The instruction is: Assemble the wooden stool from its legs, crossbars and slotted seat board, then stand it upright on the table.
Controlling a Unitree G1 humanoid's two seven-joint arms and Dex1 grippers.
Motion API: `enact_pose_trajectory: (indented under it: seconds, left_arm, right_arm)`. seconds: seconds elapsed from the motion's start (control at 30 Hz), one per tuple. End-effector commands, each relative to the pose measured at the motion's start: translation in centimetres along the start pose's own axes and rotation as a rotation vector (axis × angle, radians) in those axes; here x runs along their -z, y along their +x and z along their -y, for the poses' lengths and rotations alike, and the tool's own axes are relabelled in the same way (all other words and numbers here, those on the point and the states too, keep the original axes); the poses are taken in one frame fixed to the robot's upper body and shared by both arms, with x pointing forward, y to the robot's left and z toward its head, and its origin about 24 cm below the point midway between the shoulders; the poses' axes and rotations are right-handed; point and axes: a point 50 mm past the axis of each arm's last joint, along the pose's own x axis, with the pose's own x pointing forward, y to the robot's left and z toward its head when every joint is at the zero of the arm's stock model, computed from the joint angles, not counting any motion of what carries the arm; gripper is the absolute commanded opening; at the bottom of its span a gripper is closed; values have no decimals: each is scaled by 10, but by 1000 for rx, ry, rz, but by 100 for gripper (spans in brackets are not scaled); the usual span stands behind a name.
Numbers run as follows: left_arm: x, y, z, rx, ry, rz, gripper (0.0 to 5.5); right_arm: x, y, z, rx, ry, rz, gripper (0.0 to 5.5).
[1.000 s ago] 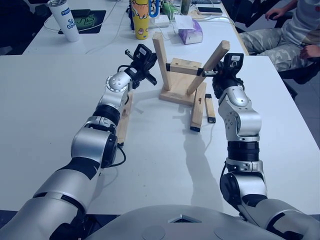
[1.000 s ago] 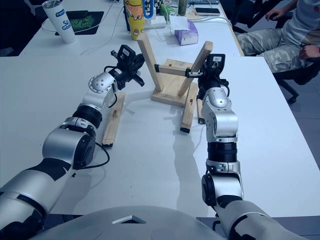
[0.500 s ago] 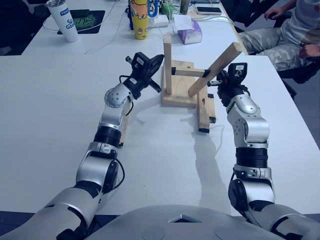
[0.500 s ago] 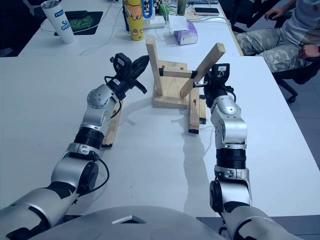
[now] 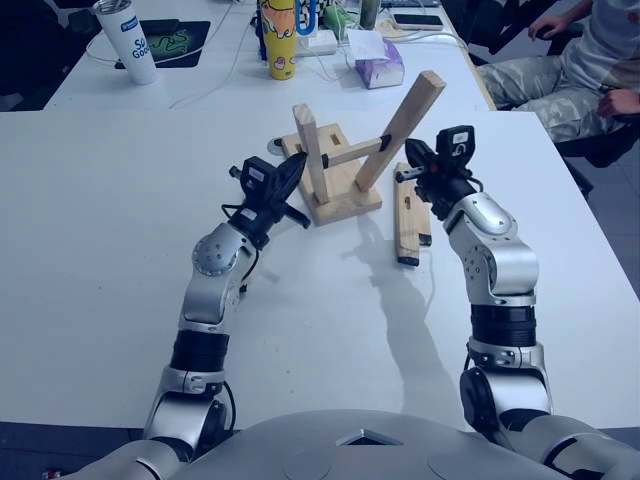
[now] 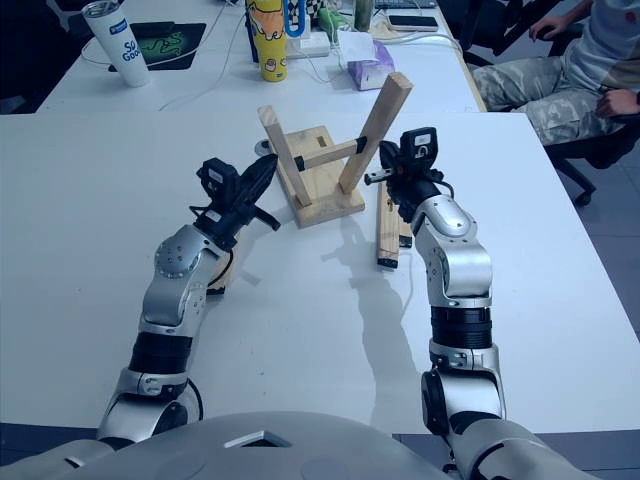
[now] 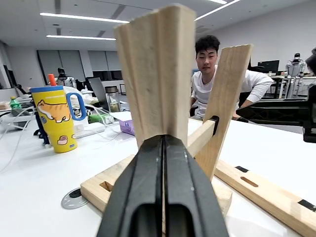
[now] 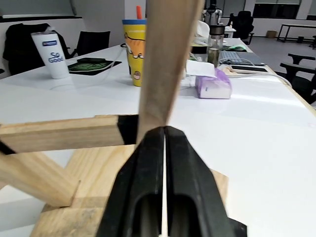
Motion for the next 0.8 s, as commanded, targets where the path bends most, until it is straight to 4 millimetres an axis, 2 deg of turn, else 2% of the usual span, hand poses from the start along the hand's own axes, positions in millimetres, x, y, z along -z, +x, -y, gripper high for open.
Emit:
enact_pose_trajectory:
  seconds: [0.03,0.17,0.27,0.47,0.63,0.8]
  left_arm:
    - [-5,-7,-15,-74,19,-1,0]
    - [-9,-5,-18,-99,25,13,0]
    - [-9,-3,-17,-99,27,14,0]
    - [-8,-2,-16,-103,27,16,0]
    - [-6,-1,-16,-105,25,12,0]
    - [-6,-1,-18,-101,28,7,0]
  right_arm:
    - [0,-1,-3,-26,0,-5,2]
    - [8,0,5,-11,-37,-68,2]
    - [16,-2,14,-82,-94,-174,2]
    - [14,13,55,76,-209,-202,2]
    - [1,43,56,78,-193,-67,2]
    - [-7,52,54,-87,-186,17,2]
